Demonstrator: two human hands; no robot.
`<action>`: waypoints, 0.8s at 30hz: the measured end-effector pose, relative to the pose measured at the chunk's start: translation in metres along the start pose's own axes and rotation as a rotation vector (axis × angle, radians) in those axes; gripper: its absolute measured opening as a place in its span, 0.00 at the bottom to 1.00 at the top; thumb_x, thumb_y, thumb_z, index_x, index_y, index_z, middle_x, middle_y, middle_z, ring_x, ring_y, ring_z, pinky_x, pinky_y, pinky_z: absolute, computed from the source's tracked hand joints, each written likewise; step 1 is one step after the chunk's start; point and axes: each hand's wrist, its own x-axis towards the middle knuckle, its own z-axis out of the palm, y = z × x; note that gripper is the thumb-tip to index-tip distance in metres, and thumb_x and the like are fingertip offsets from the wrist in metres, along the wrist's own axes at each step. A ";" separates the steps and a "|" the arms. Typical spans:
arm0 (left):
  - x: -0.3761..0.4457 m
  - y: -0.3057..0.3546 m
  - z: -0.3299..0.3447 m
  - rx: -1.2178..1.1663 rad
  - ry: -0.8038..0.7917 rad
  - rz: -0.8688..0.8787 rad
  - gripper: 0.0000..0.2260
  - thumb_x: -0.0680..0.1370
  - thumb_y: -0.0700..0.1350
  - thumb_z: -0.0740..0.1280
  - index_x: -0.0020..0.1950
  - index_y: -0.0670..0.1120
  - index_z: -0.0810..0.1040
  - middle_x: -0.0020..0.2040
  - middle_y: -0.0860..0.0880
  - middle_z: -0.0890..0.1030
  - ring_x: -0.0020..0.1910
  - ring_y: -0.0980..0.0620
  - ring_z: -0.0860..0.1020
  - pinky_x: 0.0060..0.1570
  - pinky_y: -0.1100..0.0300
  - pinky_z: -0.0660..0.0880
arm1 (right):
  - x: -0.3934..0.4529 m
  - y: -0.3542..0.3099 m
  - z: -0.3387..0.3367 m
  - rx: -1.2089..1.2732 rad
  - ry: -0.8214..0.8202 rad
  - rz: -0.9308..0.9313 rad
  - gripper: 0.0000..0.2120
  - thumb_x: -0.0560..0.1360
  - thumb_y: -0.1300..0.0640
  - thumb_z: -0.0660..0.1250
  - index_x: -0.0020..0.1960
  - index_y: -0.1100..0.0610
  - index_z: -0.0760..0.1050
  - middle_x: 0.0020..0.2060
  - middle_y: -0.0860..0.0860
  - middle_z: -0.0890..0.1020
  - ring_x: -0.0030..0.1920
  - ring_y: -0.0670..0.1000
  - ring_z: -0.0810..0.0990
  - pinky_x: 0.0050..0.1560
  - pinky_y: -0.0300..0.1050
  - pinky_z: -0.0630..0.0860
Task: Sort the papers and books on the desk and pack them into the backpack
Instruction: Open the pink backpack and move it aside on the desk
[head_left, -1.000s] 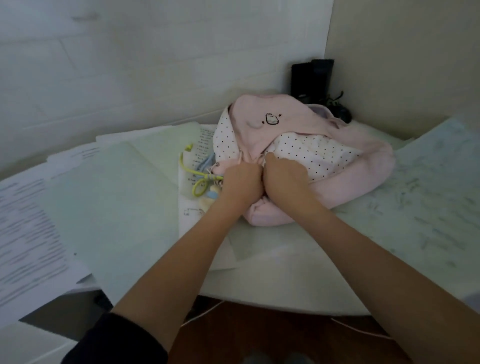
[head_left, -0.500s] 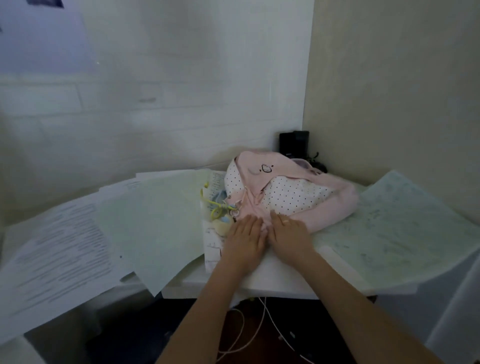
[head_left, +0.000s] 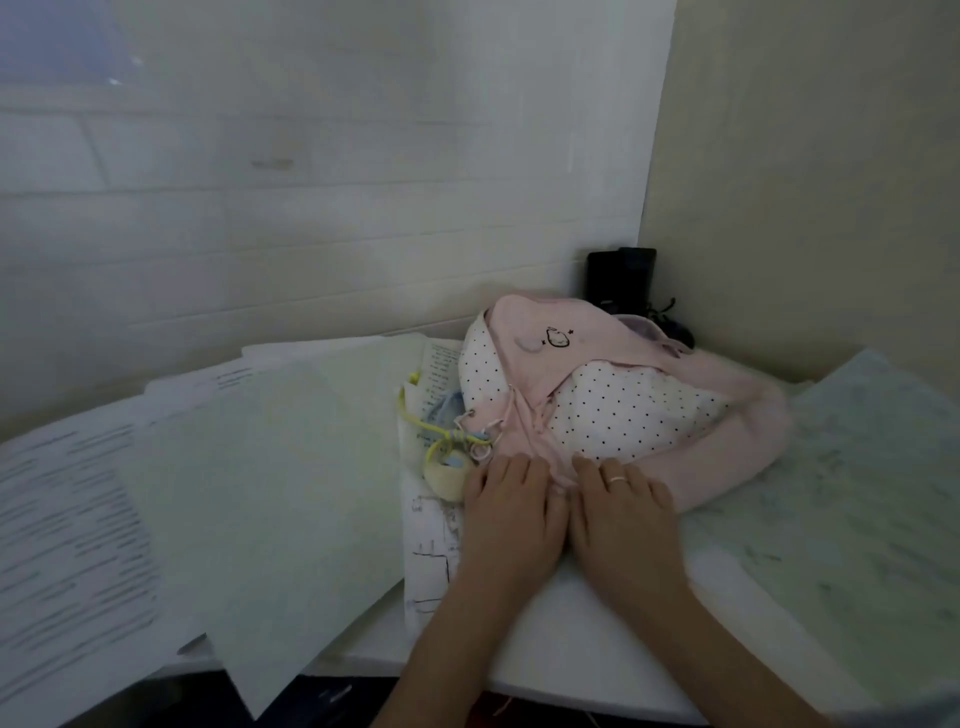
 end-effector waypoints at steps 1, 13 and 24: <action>0.003 0.000 0.003 0.021 0.018 -0.018 0.08 0.74 0.49 0.57 0.39 0.48 0.73 0.37 0.52 0.76 0.40 0.50 0.73 0.45 0.55 0.62 | -0.001 0.000 0.000 -0.001 0.011 -0.002 0.19 0.74 0.51 0.54 0.53 0.58 0.79 0.40 0.54 0.80 0.38 0.57 0.78 0.39 0.49 0.70; 0.000 0.010 -0.010 0.078 -0.102 -0.004 0.12 0.76 0.47 0.56 0.36 0.47 0.75 0.33 0.50 0.77 0.35 0.48 0.76 0.41 0.56 0.63 | -0.001 -0.002 -0.007 0.064 -0.032 0.049 0.18 0.75 0.50 0.55 0.50 0.57 0.80 0.39 0.54 0.81 0.39 0.57 0.79 0.41 0.48 0.71; 0.000 0.019 -0.022 0.020 -0.200 -0.105 0.14 0.74 0.48 0.56 0.33 0.46 0.75 0.29 0.48 0.77 0.31 0.47 0.77 0.36 0.57 0.70 | -0.004 -0.003 -0.018 0.037 -0.183 0.064 0.19 0.74 0.49 0.54 0.53 0.57 0.80 0.40 0.54 0.81 0.39 0.56 0.79 0.44 0.50 0.64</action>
